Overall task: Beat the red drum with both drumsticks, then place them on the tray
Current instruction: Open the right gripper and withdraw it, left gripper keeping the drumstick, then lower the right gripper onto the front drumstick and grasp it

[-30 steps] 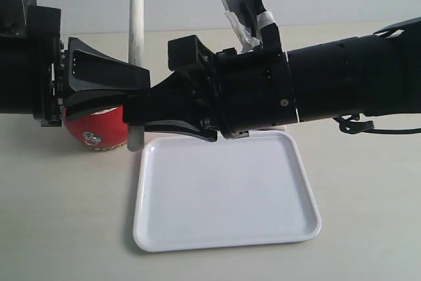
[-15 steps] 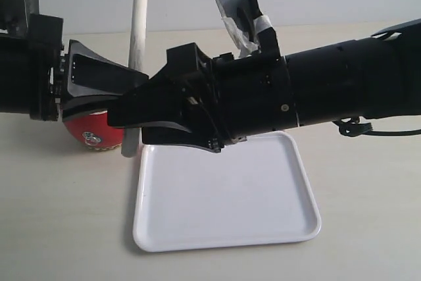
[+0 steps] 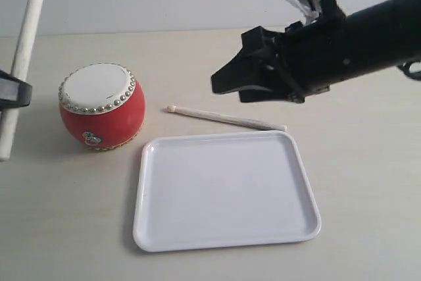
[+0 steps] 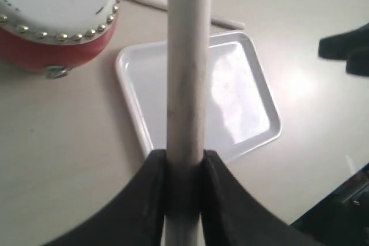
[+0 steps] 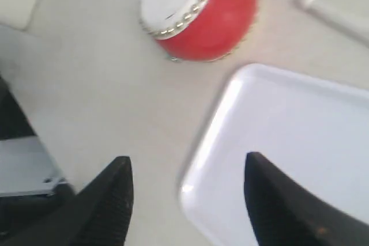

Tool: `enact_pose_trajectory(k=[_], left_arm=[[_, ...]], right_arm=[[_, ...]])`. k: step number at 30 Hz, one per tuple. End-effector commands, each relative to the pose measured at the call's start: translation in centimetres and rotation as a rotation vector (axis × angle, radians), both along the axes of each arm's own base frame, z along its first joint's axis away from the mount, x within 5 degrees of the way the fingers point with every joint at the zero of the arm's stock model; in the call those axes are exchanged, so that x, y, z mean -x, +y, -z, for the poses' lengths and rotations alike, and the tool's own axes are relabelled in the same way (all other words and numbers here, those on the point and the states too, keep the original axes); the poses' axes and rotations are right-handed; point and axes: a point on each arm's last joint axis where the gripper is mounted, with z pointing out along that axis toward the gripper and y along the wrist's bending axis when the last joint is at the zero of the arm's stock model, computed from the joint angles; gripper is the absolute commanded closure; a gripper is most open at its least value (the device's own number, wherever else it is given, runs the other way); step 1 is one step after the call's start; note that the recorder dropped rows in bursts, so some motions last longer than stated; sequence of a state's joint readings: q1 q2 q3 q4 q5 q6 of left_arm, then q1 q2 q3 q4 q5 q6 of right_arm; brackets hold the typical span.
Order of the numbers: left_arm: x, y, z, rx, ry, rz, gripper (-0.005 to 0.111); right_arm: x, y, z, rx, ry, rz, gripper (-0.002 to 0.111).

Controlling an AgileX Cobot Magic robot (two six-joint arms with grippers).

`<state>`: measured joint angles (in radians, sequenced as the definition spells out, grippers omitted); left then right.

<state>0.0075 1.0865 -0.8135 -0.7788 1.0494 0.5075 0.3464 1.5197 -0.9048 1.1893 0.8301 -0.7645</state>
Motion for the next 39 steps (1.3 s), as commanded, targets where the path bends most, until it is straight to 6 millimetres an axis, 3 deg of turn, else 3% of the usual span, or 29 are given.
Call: enact_pose_trajectory(k=[1, 6, 12, 17, 25, 39], left_arm=[[2.2, 0.7, -1.3, -0.086, -0.025, -0.023, 0.107], [4.2, 1.6, -1.8, -0.192, -0.027, -0.064, 0.107], [5.7, 2.3, -2.2, -0.274, -0.048, -0.097, 0.107], [6.4, 2.2, -2.5, -0.266, -0.062, -0.093, 0.107], [6.4, 2.1, -2.6, -0.252, -0.064, -0.092, 0.107], [6.5, 2.0, -2.6, -0.251, -0.057, -0.087, 0.107]], right_arm=[[-4.3, -1.0, -1.0, 0.295, -0.053, -0.069, 0.054], [-9.0, -0.4, -1.0, 0.484, -0.050, -0.214, 0.053], [-12.8, 0.0, 1.2, 0.695, -0.098, -0.371, 0.053], [-12.9, 1.9, 3.3, 0.839, -0.262, -0.650, 0.048], [-12.9, 4.8, 6.1, 0.869, -0.347, -0.752, 0.047], [-14.0, 4.7, 10.2, 0.939, -0.337, -0.803, 0.053]])
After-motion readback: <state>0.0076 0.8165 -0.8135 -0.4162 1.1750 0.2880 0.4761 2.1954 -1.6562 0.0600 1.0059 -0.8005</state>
